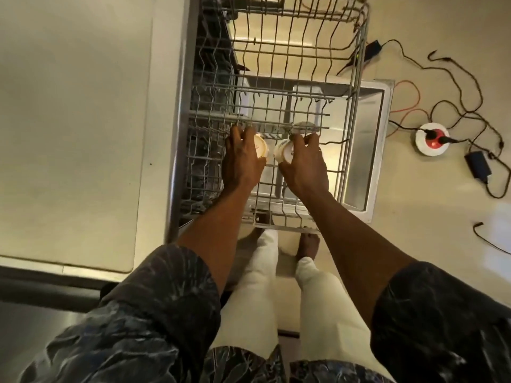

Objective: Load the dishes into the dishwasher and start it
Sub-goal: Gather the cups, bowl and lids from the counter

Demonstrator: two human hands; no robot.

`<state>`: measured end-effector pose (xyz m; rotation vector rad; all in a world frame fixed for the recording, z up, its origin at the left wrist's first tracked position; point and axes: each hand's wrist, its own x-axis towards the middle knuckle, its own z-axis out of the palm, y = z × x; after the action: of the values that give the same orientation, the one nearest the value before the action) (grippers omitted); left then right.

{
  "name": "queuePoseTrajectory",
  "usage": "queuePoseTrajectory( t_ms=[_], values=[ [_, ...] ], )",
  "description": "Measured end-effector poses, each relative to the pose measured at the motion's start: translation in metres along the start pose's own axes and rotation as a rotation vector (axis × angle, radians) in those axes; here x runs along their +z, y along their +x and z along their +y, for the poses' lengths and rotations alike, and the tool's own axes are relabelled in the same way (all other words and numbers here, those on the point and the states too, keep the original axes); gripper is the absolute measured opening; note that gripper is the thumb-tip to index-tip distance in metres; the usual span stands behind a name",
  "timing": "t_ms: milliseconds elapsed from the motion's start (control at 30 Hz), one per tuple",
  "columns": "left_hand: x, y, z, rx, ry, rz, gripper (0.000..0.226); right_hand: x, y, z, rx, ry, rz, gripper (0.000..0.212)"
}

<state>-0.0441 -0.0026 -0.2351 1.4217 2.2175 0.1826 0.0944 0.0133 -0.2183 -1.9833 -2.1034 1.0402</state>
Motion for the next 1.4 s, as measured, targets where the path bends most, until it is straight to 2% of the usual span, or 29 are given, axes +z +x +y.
queuePoseTrajectory(
  t_ms=[267,667,867,1200,1400],
  values=[
    [0.0,0.008,0.002,0.047,0.082,-0.055,0.067,0.008,0.005,0.001,0.048,-0.044,0.014,0.059],
    [0.008,0.019,-0.005,-0.004,0.056,-0.108,0.069,0.013,0.01,0.014,0.017,-0.075,-0.008,0.061],
    [0.017,0.019,-0.013,-0.002,0.035,-0.071,0.067,0.022,0.016,0.015,0.007,-0.07,-0.008,0.062],
    [0.014,0.021,-0.013,0.019,0.088,-0.102,0.073,0.028,0.023,0.017,-0.019,-0.1,-0.01,0.067],
    [0.012,0.019,-0.014,0.008,0.068,-0.13,0.087,0.027,0.026,0.016,-0.039,-0.151,-0.032,0.07]
  ],
)
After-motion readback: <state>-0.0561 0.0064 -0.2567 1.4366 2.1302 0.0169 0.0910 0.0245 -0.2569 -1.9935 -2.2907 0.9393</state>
